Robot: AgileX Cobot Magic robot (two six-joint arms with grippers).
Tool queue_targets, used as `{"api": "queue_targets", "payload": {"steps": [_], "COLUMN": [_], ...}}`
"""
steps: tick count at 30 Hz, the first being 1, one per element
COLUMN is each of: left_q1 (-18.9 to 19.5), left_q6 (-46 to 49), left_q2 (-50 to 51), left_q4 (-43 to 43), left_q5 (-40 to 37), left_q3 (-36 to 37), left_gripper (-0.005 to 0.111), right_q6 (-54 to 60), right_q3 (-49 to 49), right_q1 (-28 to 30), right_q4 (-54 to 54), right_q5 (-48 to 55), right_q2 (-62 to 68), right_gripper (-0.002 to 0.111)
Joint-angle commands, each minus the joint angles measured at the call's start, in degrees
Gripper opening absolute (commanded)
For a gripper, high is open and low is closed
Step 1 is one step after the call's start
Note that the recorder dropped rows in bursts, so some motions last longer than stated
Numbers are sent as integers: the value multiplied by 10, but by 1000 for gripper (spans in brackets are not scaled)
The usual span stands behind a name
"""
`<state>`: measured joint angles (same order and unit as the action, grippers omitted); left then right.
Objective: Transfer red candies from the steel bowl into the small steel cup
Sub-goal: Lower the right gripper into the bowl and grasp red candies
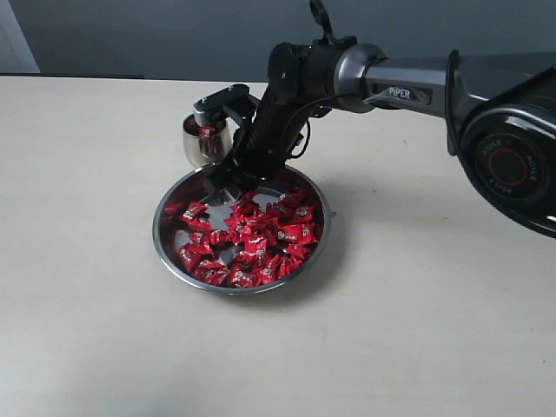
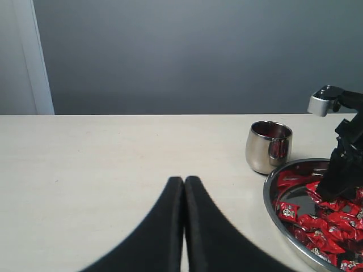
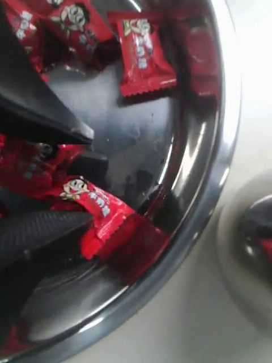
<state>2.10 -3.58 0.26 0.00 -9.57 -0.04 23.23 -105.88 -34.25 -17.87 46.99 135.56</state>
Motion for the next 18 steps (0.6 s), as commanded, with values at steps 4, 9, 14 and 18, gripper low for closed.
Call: {"api": "queue_targets", "payload": {"steps": [4, 9, 14, 18], "left_q1": [1, 1, 1, 1], "left_q6": [-2, -2, -2, -2], "left_q2": [-3, -3, -3, -3], "left_q4": [0, 0, 0, 0], "left_q5": [3, 3, 3, 3], "left_q3": [0, 0, 0, 0], "left_gripper": [0, 0, 0, 0], "right_q6": [-11, -11, -11, -11], "right_q3": [-1, -1, -1, -1], "right_q1": [2, 2, 2, 2], "right_q4": [22, 38, 41, 41], "right_q5": [-11, -24, -36, -34], "right_q2": [9, 9, 9, 6], "right_gripper": [38, 20, -1, -1]}}
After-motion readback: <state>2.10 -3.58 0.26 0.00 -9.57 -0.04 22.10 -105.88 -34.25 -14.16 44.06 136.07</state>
